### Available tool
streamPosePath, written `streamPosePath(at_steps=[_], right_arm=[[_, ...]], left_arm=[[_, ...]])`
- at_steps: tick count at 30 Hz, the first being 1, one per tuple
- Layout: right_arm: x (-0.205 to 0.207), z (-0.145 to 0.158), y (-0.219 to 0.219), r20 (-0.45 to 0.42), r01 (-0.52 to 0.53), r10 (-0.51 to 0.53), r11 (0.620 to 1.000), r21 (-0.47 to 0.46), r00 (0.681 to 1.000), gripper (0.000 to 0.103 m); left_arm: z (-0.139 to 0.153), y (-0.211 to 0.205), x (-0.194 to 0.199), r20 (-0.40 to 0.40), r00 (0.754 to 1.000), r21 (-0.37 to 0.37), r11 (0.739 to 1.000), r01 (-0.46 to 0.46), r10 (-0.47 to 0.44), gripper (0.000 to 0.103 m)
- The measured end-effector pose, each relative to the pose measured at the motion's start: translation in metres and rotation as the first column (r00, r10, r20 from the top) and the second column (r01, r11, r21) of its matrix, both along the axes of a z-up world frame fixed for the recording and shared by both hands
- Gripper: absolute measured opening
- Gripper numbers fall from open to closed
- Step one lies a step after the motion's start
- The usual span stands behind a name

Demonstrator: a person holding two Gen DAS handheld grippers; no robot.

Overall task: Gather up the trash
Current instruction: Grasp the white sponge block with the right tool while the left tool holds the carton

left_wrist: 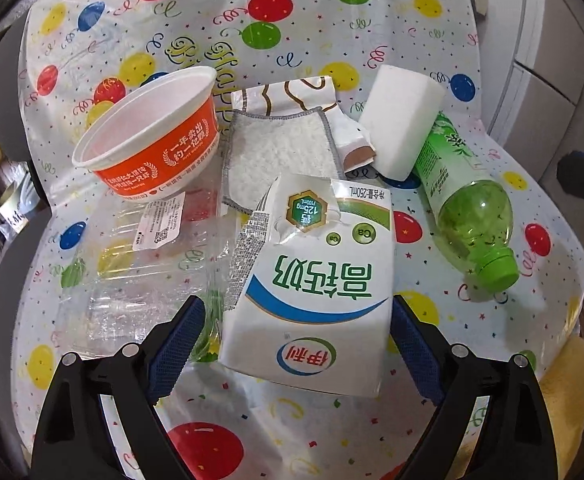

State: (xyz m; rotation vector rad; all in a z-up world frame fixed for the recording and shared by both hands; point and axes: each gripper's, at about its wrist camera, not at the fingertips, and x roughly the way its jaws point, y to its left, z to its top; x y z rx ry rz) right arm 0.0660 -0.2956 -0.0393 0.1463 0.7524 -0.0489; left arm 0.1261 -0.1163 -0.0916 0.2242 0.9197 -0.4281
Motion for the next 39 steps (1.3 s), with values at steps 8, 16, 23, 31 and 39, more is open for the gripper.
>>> streamPosePath(at_steps=[8,16,23,31,39], right_arm=[[0.009,-0.005,-0.001,0.004,0.001,-0.001,1.000,-0.015,1.000,0.089],[0.045,-0.003,0.011,0.043,-0.029,0.032,0.998,-0.060,0.999,0.086],[0.098,-0.013,0.003,0.033,-0.015,0.017,0.999,-0.042,0.999,0.066],[0.139,-0.028,-0.014,-0.026,0.010,-0.010,1.000,0.005,1.000,0.065],[0.126,-0.015,-0.009,0.021,0.033,-0.033,0.999,-0.028,0.999,0.030]], left_arm=[[0.028,0.019,-0.012,0.054,0.997,-0.108,0.993,-0.039,0.046,0.075],[0.076,0.042,-0.008,0.147,0.978,-0.205,0.972,-0.114,0.146,0.076],[0.076,0.055,0.017,0.139,0.968,-0.200,0.963,-0.180,0.210,0.076],[0.064,0.063,0.033,0.124,0.963,-0.174,0.961,-0.214,0.237,0.076],[0.056,0.065,0.030,0.109,0.963,-0.158,0.961,-0.226,0.245,0.076]])
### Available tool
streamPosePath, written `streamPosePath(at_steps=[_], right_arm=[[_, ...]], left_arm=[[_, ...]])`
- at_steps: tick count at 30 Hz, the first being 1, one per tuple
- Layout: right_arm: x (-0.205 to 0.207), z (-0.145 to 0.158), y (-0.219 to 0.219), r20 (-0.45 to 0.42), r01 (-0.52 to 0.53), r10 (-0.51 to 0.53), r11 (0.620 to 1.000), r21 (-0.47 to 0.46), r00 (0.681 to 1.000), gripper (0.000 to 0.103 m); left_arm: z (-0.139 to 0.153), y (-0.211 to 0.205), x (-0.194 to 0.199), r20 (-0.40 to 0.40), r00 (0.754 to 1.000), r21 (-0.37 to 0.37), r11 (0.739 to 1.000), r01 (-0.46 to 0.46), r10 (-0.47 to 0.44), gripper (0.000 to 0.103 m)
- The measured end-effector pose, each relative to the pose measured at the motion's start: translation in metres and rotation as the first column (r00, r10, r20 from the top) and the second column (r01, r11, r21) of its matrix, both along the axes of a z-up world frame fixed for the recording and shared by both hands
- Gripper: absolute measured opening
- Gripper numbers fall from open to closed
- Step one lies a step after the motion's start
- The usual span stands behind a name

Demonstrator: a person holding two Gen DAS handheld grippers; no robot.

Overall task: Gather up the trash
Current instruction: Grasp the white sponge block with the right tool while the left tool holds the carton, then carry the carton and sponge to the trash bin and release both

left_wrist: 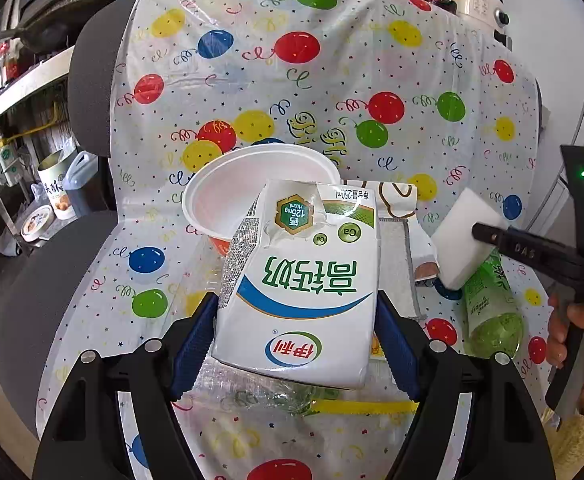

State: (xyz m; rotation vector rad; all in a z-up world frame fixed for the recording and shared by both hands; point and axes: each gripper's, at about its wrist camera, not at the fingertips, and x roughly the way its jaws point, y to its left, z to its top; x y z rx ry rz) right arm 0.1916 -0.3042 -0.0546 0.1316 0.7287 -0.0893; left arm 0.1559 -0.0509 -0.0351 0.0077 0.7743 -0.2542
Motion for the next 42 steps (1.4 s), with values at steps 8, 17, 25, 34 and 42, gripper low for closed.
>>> streamPosePath(at_steps=[8,17,25,34,42], right_arm=[[-0.055,0.057,0.013,0.129,-0.054,0.060,0.997,-0.051,0.990,0.028],[-0.142,0.065,-0.003,0.133,-0.051,0.060,0.996,-0.072,0.989,0.029],[-0.226,0.033,-0.050,0.120,0.067,-0.056,0.994,-0.091,0.991,0.030],[-0.332,-0.013,-0.139,0.056,0.289,-0.286,0.956,-0.051,0.957,0.030],[-0.398,-0.058,-0.197,-0.019,0.445,-0.445,0.896,-0.014,0.895,0.031]], left_arm=[[0.016,-0.002,-0.017,0.014,1.000,-0.036,0.999,0.016,-0.016,0.076],[0.031,-0.032,-0.059,0.060,0.996,-0.035,0.997,0.063,-0.061,0.076],[0.015,-0.080,-0.087,0.036,0.990,-0.004,0.991,0.135,-0.134,0.076],[-0.004,-0.187,-0.150,0.035,0.916,-0.049,0.915,0.401,-0.399,0.076],[-0.032,-0.302,-0.211,-0.008,0.777,-0.084,0.775,0.626,-0.629,0.077]])
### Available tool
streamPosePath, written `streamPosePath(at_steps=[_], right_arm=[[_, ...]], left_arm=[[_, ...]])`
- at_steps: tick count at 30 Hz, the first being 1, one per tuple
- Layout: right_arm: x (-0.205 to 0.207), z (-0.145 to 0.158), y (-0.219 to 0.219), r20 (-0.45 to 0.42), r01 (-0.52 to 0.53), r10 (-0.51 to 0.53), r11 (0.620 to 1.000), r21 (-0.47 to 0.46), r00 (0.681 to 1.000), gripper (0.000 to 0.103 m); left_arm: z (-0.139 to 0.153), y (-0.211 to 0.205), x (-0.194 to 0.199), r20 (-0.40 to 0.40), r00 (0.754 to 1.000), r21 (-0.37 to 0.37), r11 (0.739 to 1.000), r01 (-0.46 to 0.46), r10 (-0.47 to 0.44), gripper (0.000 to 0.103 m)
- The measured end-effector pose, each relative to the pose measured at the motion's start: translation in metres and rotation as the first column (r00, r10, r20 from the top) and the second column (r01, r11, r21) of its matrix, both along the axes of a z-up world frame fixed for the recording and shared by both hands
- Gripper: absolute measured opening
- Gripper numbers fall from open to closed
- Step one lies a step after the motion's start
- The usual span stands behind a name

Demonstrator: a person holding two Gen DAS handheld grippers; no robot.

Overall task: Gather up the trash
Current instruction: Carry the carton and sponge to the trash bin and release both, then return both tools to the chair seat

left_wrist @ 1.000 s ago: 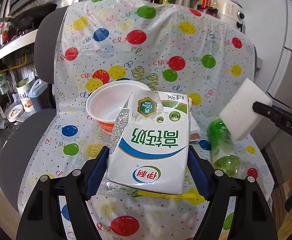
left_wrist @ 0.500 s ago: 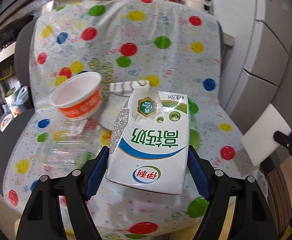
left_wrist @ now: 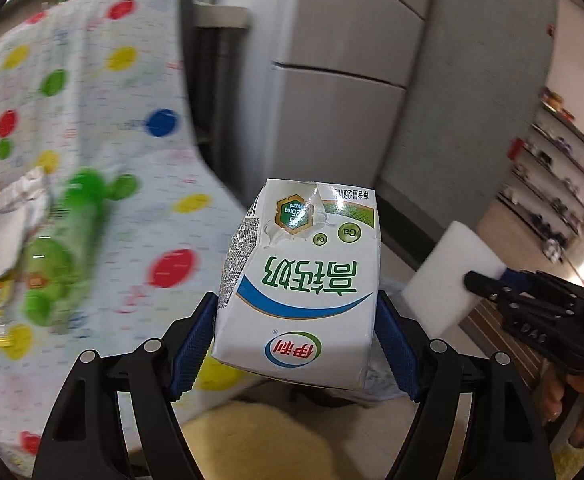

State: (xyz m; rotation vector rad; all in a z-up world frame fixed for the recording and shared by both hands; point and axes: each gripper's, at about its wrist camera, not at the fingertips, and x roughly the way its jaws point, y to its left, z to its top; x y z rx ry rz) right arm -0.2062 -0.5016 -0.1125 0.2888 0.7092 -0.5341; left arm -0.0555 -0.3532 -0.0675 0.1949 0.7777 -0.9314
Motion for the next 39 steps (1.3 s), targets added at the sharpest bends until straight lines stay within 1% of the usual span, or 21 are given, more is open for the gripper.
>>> streamPosePath(at_steps=[3,6,10,12,14,15,16,17,18,19,20,23,28,30,32,33,34,36,39], right_arm=[[-0.011,-0.019,-0.014,-0.028,0.033,-0.033,0.999,0.016,0.999,0.031],[-0.016,-0.038,-0.028,-0.061,0.060,-0.058,0.998,0.024,0.996,0.031],[-0.015,-0.059,-0.048,-0.086,0.081,-0.076,0.995,0.057,0.993,0.032],[-0.011,-0.068,-0.060,-0.096,0.102,-0.096,0.993,0.058,0.991,0.033],[-0.008,-0.071,-0.068,-0.074,0.109,-0.103,0.992,0.067,0.992,0.036],[-0.005,-0.073,-0.072,-0.072,0.111,-0.105,0.991,0.077,0.992,0.041],[-0.003,-0.075,-0.076,-0.074,0.121,-0.115,0.989,0.085,0.991,0.048],[-0.004,-0.075,-0.079,-0.073,0.129,-0.123,0.987,0.093,0.990,0.052],[-0.002,-0.075,-0.080,-0.068,0.129,-0.122,0.986,0.105,0.990,0.059],[-0.002,-0.074,-0.079,-0.064,0.124,-0.118,0.986,0.113,0.991,0.062],[0.000,-0.071,-0.077,-0.064,0.124,-0.117,0.986,0.107,0.991,0.062],[0.000,-0.063,-0.069,-0.061,0.120,-0.115,0.988,0.093,0.991,0.062],[-0.001,-0.028,-0.039,-0.019,0.090,-0.089,0.994,0.056,0.996,0.063],[0.005,-0.011,-0.020,0.007,0.057,-0.057,0.998,0.030,0.998,0.063],[0.012,0.001,-0.005,0.027,0.027,-0.028,1.000,0.010,0.999,0.065],[0.017,0.008,0.007,0.042,0.005,-0.005,1.000,-0.003,0.999,0.068],[0.024,0.013,0.017,0.052,-0.015,0.016,1.000,-0.011,0.999,0.070],[0.040,0.020,0.037,0.067,-0.062,0.063,0.998,-0.017,0.996,0.071],[0.072,0.022,0.068,0.062,-0.153,0.153,0.988,-0.006,0.986,0.072]], left_arm=[[-0.013,-0.032,-0.007,-0.042,0.999,-0.016,0.999,0.033,-0.034,0.077],[-0.028,-0.059,-0.010,-0.070,0.997,-0.014,0.999,0.036,-0.037,0.077],[-0.055,-0.094,-0.018,-0.080,0.995,0.020,0.998,0.066,-0.065,0.078],[-0.064,-0.106,-0.018,-0.087,0.993,0.034,0.996,0.080,-0.077,0.080],[-0.070,-0.113,-0.017,-0.081,0.993,0.051,0.995,0.088,-0.083,0.082],[-0.069,-0.115,-0.017,-0.072,0.994,0.049,0.995,0.088,-0.084,0.084],[-0.068,-0.115,-0.017,-0.066,0.995,0.047,0.995,0.084,-0.081,0.085],[-0.067,-0.113,-0.016,-0.065,0.995,0.046,0.996,0.081,-0.078,0.085],[-0.065,-0.111,-0.016,-0.065,0.995,0.042,0.996,0.078,-0.075,0.085],[-0.060,-0.108,-0.014,-0.063,0.995,0.032,0.997,0.073,-0.071,0.085],[-0.056,-0.105,-0.012,-0.058,0.996,0.024,0.998,0.066,-0.064,0.085],[-0.040,-0.083,-0.003,-0.045,0.999,-0.008,1.000,0.026,-0.026,0.085],[-0.017,-0.027,0.011,-0.023,0.998,-0.048,0.997,-0.061,0.060,0.086],[-0.009,-0.006,0.015,0.007,0.996,-0.033,0.995,-0.092,0.093,0.086],[-0.002,0.017,0.017,0.063,0.990,-0.006,0.992,-0.124,0.124,0.086],[-0.001,0.033,0.019,0.090,0.986,0.006,0.990,-0.144,0.143,0.086],[0.000,0.043,0.021,0.100,0.983,0.016,0.987,-0.158,0.156,0.087],[-0.003,0.073,0.029,0.101,0.975,0.051,0.978,-0.204,0.198,0.087],[-0.006,0.110,0.039,0.080,0.965,0.078,0.963,-0.258,0.251,0.087]])
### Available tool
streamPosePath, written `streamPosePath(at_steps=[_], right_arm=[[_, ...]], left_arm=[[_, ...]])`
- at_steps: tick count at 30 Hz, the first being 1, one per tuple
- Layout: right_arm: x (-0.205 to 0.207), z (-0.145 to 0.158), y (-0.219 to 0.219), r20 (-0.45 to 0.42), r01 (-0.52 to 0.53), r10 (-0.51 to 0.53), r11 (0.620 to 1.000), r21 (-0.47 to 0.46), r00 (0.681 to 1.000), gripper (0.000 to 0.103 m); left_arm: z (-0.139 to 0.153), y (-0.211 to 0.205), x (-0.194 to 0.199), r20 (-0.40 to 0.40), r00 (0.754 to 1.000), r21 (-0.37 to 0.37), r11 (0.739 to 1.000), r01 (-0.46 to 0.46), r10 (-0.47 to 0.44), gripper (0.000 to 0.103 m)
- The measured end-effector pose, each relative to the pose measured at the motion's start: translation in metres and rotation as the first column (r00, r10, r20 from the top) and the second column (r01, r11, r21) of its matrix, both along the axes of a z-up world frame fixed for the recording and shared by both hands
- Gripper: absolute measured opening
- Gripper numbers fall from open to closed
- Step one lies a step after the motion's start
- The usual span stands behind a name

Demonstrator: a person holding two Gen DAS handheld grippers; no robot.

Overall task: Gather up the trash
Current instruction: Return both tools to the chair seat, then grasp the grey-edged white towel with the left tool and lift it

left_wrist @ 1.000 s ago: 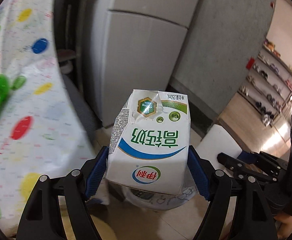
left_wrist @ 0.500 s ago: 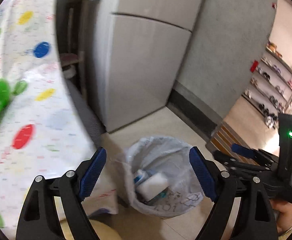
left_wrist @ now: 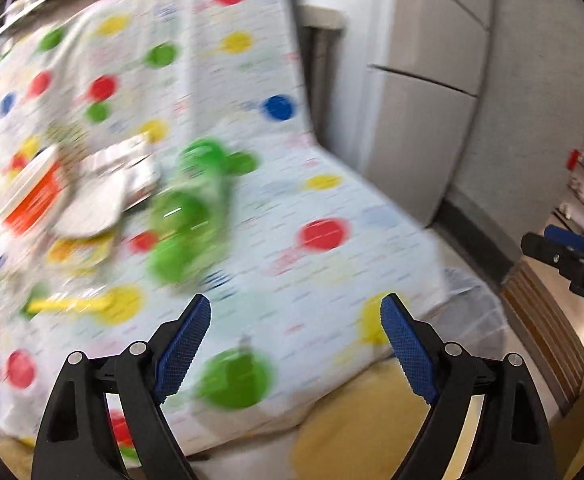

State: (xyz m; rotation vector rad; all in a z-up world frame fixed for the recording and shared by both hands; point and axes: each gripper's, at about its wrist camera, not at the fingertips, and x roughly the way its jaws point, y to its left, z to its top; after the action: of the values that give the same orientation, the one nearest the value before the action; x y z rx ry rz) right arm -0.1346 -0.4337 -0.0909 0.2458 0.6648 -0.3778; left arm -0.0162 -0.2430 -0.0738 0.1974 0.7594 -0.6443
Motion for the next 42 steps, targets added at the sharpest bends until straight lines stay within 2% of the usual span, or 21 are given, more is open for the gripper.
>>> streamPosePath(at_steps=[4,8,13,16,23,30,33,37,42], right_arm=[[0.042,0.000,0.047,-0.029,-0.120,0.120,0.993,-0.019,0.992,0.071],[0.081,0.002,0.092,-0.071,-0.223,0.220,0.974,-0.045,0.973,0.071],[0.113,0.009,0.128,-0.083,-0.293,0.288,0.954,-0.066,0.954,0.072],[0.133,0.012,0.139,-0.089,-0.297,0.291,0.952,-0.067,0.952,0.074],[0.173,0.026,0.161,-0.059,-0.330,0.328,0.943,-0.036,0.943,0.074],[0.233,0.028,0.211,-0.084,-0.465,0.461,0.885,-0.034,0.884,0.073],[0.260,0.021,0.228,-0.098,-0.505,0.502,0.863,-0.016,0.860,0.068],[0.290,0.012,0.251,-0.117,-0.554,0.550,0.832,-0.003,0.827,0.052],[0.319,-0.001,0.278,-0.158,-0.612,0.603,0.791,-0.016,0.782,0.042]], left_arm=[[-0.001,0.052,0.015,-0.001,0.995,0.016,0.995,-0.096,0.096,0.087],[-0.001,0.098,0.038,-0.012,0.980,0.017,0.980,-0.200,0.201,0.087],[-0.002,0.139,0.062,-0.020,0.950,0.025,0.950,-0.313,0.313,0.087],[0.001,0.159,0.075,-0.017,0.931,0.035,0.931,-0.363,0.364,0.087],[0.011,0.188,0.101,-0.019,0.904,0.043,0.904,-0.426,0.427,0.087],[0.016,0.208,0.133,-0.005,0.885,0.093,0.881,-0.463,0.465,0.087],[0.014,0.218,0.146,-0.020,0.881,0.102,0.877,-0.469,0.474,0.087],[0.008,0.230,0.159,-0.040,0.873,0.113,0.870,-0.479,0.486,0.087],[0.005,0.245,0.170,-0.056,0.865,0.108,0.864,-0.492,0.499,0.087]])
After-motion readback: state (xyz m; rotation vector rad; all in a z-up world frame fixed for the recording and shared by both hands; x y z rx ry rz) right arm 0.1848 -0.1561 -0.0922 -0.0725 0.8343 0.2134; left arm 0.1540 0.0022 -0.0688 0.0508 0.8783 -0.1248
